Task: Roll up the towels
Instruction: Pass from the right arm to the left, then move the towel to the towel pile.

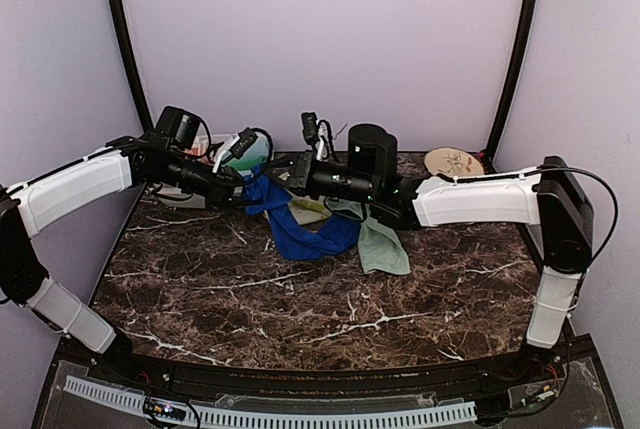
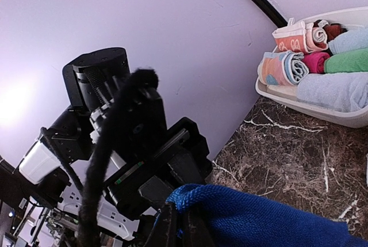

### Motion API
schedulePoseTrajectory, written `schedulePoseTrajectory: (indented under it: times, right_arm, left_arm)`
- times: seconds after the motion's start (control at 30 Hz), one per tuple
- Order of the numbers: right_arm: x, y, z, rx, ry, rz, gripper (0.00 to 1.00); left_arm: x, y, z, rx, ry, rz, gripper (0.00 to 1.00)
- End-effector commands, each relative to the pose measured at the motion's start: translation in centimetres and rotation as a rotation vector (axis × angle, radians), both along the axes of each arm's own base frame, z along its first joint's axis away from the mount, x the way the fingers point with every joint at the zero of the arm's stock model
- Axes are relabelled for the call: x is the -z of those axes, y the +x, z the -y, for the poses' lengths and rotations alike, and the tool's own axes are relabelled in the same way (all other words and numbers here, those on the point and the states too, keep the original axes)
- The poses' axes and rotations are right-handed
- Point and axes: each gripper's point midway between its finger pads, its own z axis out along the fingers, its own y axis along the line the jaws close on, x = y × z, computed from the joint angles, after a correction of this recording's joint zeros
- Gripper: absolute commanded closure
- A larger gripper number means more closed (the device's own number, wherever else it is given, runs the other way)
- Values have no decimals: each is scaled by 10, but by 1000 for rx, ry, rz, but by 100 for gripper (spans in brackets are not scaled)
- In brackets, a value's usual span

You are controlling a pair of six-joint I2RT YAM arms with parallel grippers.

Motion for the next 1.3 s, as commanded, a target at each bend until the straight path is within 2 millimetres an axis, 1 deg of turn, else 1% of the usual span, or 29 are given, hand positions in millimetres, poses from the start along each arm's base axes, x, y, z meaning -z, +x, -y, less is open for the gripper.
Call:
schedulePoseTrajectory:
  times: [0.0, 0.03, 0.07, 0.1, 0.17, 0.2, 0.23, 0.27, 0.33, 0.37, 0.4, 0.47, 0.5, 0.57, 0.63, 0.7, 0.77, 0.83, 0.9, 0.93, 1.0, 1.07, 1.1, 1.13, 1.17, 1.2, 1.23, 1.27]
  right_arm:
    - [-17, 1, 6, 5, 27, 37, 85]
    - [-16, 5, 13, 19, 18, 35, 83]
    - [-16, 13, 24, 44, 8, 35, 79]
    - [-13, 18, 34, 67, -9, 32, 73]
    - [-2, 37, 65, 161, -78, 16, 53]
    - [7, 46, 83, 219, -126, 9, 47]
    - [20, 58, 104, 290, -191, -6, 41]
    - [37, 69, 127, 363, -273, -25, 38]
    - [81, 85, 168, 478, -484, -72, 36]
    - [100, 88, 184, 513, -591, -82, 36]
    - [123, 90, 197, 530, -695, -97, 36]
    - [157, 86, 207, 502, -843, -118, 39]
    - [174, 84, 208, 475, -888, -138, 44]
    - [205, 81, 205, 414, -960, -185, 57]
    - [235, 83, 202, 370, -1018, -227, 64]
    - [260, 91, 200, 348, -1048, -273, 69]
    - [277, 105, 201, 353, -1050, -323, 74]
    - [287, 123, 202, 367, -1029, -359, 77]
    - [289, 142, 199, 385, -1012, -374, 80]
    - [290, 152, 199, 396, -1002, -381, 84]
    - [287, 169, 200, 431, -984, -398, 93]
    - [275, 183, 202, 476, -972, -387, 95]
    - [262, 187, 202, 497, -963, -361, 89]
    - [252, 188, 204, 510, -958, -334, 81]
    - [239, 187, 204, 522, -941, -302, 78]
    - [228, 183, 204, 527, -924, -271, 73]
    - [215, 179, 203, 524, -897, -234, 65]
    - [204, 170, 200, 512, -875, -200, 56]
  left_arm:
    - [-25, 13, 1, -32, -7, 79, 100]
    - [-33, 14, 0, -36, -9, 104, 100]
    - [-39, 17, -2, -54, 1, 133, 100]
    - [-49, 19, -4, -65, 2, 167, 100]
    - [-69, 22, -8, -86, 3, 227, 100]
    - [-81, 24, -10, -100, 4, 261, 100]
    - [-92, 25, -13, -111, 8, 293, 100]
    - [-105, 25, -14, -117, 6, 325, 100]
    - [-131, 28, -19, -142, 13, 385, 100]
    - [-145, 29, -21, -154, 14, 411, 100]
    - [-165, 28, -24, -167, 10, 452, 100]
    - [-196, 27, -30, -194, 0, 522, 100]
    - [-214, 25, -33, -207, -9, 566, 100]
    - [-251, 21, -43, -256, -30, 666, 100]
    - [-285, 16, -53, -304, -55, 749, 100]
    - [-311, 7, -62, -333, -74, 818, 100]
    - [-326, -4, -69, -349, -88, 868, 100]
    - [-334, -14, -74, -352, -98, 900, 100]
    - [-336, -24, -76, -336, -107, 909, 100]
    - [-337, -29, -77, -326, -113, 913, 100]
    - [-339, -39, -79, -312, -124, 923, 100]
    - [-344, -43, -81, -317, -133, 941, 100]
    - [-350, -44, -84, -339, -148, 968, 100]
    - [-359, -44, -88, -369, -165, 1003, 100]
    - [-368, -45, -94, -403, -182, 1052, 100]
    - [-378, -50, -100, -434, -204, 1103, 100]
    - [-386, -51, -104, -461, -221, 1138, 100]
    - [-391, -52, -107, -480, -227, 1165, 100]
